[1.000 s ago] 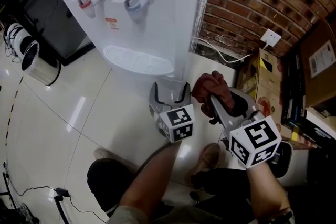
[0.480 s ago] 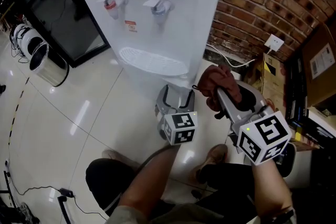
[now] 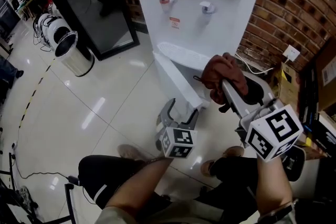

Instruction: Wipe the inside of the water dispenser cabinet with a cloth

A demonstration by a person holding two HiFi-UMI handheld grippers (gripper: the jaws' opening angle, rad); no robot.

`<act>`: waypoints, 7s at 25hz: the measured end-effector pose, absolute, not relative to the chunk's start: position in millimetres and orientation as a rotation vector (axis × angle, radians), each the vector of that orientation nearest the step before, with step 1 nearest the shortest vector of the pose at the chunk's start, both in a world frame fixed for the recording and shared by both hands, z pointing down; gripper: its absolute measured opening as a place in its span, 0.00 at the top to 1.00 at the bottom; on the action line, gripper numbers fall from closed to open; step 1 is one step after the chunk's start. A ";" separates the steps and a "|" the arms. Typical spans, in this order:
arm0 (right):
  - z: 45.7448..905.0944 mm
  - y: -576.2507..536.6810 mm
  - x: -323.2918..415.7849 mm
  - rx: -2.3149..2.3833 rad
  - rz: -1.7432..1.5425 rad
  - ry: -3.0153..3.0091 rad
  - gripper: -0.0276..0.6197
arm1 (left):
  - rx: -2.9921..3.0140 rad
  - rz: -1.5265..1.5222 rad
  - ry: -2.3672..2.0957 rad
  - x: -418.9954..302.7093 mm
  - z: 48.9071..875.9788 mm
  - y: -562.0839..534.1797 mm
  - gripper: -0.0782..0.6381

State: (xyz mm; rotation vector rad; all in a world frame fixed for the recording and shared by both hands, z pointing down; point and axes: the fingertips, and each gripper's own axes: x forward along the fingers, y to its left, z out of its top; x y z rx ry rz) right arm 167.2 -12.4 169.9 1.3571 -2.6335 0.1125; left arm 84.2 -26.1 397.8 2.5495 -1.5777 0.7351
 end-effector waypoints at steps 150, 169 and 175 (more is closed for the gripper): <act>397.7 -48.8 -204.2 0.335 -0.143 -2.650 0.77 | 2.429 0.432 -0.949 -226.1 362.4 -96.8 0.71; 396.1 -59.9 -192.3 0.321 -0.111 -2.728 0.77 | 2.437 0.438 -0.947 -223.2 364.2 -97.9 0.72; 395.7 -61.0 -189.5 0.336 -0.131 -2.720 0.77 | 2.439 0.444 -0.943 -222.4 363.8 -97.1 0.72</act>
